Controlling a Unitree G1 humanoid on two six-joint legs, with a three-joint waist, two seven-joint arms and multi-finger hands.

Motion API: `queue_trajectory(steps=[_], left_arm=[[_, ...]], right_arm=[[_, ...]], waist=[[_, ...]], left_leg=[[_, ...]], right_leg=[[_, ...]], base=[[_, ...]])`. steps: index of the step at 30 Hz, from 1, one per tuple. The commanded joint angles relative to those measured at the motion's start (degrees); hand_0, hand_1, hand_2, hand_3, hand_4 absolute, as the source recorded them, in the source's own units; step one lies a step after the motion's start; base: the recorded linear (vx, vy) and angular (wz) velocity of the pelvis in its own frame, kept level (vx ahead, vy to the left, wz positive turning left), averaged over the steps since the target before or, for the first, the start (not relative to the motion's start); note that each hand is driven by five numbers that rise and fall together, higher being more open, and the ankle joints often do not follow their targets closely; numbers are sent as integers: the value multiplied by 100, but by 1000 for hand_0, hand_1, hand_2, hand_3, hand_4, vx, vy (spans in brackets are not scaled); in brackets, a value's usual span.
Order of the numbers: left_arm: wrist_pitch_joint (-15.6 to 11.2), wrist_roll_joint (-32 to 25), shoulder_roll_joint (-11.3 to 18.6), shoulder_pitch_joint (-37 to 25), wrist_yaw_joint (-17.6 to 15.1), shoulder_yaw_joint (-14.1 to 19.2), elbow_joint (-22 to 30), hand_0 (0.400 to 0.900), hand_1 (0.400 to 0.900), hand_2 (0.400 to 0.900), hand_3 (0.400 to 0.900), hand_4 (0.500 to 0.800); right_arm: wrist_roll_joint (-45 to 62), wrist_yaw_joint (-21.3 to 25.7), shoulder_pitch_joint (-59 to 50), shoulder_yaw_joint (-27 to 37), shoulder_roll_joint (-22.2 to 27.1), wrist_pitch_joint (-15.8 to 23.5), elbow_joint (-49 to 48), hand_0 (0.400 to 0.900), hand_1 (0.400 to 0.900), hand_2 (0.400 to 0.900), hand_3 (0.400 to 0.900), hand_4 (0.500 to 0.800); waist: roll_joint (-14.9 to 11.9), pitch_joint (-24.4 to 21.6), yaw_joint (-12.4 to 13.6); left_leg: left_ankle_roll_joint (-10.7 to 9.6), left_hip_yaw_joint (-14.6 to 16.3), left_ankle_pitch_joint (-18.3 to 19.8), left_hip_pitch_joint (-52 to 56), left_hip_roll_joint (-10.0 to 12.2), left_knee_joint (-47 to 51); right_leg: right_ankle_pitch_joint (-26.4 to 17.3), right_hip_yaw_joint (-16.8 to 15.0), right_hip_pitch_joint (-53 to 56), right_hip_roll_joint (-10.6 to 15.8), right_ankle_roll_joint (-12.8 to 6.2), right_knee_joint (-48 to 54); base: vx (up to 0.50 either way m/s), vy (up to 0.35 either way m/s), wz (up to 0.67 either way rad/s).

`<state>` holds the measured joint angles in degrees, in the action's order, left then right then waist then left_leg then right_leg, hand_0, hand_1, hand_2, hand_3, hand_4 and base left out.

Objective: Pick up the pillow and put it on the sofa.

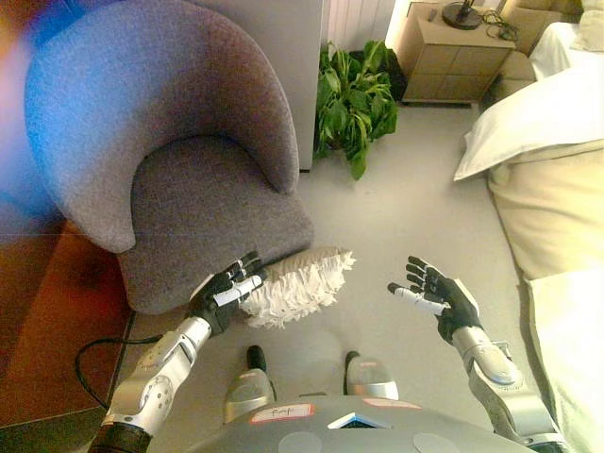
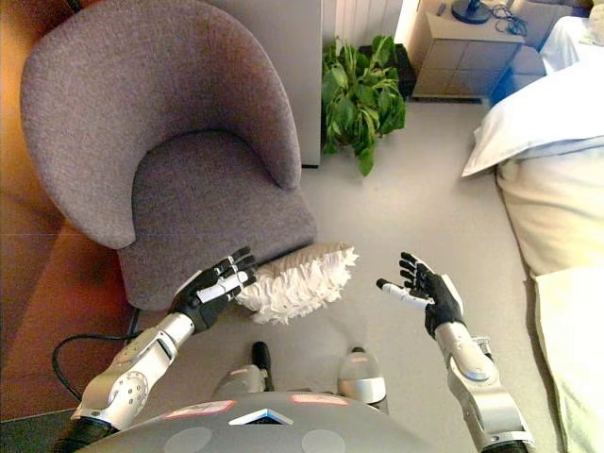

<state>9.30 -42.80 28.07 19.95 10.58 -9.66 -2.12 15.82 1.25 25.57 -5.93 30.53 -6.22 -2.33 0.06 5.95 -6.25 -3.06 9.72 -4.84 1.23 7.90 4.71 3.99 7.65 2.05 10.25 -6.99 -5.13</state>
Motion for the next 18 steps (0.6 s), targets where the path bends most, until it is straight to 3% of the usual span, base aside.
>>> queue_trajectory(steps=[1, 3, 6, 8, 10, 13, 16, 18], left_arm=[[-364, 0, 192, -241, 73, 670, 573, 900, 900, 900, 900, 800], [-423, -51, 186, -165, 98, 754, 587, 900, 900, 900, 900, 800], [-481, -127, 211, -138, 114, 793, 629, 900, 900, 900, 900, 800], [-544, -200, 254, -254, 188, 694, 574, 900, 900, 900, 900, 800], [-659, -218, 281, -456, 301, 554, 473, 900, 900, 900, 900, 800], [-898, -241, 373, -846, 482, 398, 329, 900, 900, 900, 900, 800], [-1016, -355, 524, -1167, 452, 237, 277, 900, 900, 900, 900, 800], [-1075, -495, 609, -1309, 491, 206, 318, 900, 900, 900, 900, 800]], right_arm=[[-828, -54, -422, 220, 233, 452, -474, 900, 900, 900, 900, 800], [-1252, -103, -485, 215, 402, 490, -444, 900, 900, 900, 900, 800], [-1577, -11, -607, 264, 672, 390, -423, 900, 900, 900, 900, 800], [-1974, 325, -767, 241, 875, 420, -282, 900, 900, 900, 900, 800], [-2378, 640, -927, 242, 987, 469, -150, 900, 900, 900, 900, 800], [-3223, 943, -1291, 224, 1179, 504, -75, 900, 900, 900, 900, 800], [-3834, 1188, -1743, 102, 1485, 399, -82, 900, 900, 900, 900, 800], [-4274, 1311, -1996, 60, 1713, 410, -44, 900, 900, 900, 900, 800]], waist=[[-235, -66, 135], [-192, -37, 161], [-179, 102, 200], [-176, 268, 259], [-108, 394, 232], [-28, 591, 153], [-1, 873, 126], [22, 1101, 129]], left_leg=[[-51, 76, 746, 898, 130, -326], [-127, 41, 675, 858, 196, -567], [-374, 6, 173, 294, 438, -1757], [-527, 173, -98, -213, 664, -2177], [-593, 492, -255, -395, 864, -1706], [-496, 669, -104, -467, 823, -1043], [-491, 488, -59, -627, 783, -960], [-485, 409, 31, -827, 847, -1214]], right_leg=[[-1554, -215, -529, 291, -460, 988], [-1476, -228, -516, 182, -366, 990], [-1389, -246, -436, 54, -148, 1013], [-1313, -79, -352, 111, -89, 1013], [-1256, 195, -351, 217, -161, 1013], [-1320, 453, -578, 369, -259, 1013], [-1357, 436, -831, 432, -290, 822], [-1146, 398, -1079, 437, -217, 360]], base=[[141, -197, -6], [98, -165, -6], [38, -166, 15], [4, -75, 52], [-20, 45, 68], [-98, -9, 51], [-62, -41, 26], [-60, -58, 21]])
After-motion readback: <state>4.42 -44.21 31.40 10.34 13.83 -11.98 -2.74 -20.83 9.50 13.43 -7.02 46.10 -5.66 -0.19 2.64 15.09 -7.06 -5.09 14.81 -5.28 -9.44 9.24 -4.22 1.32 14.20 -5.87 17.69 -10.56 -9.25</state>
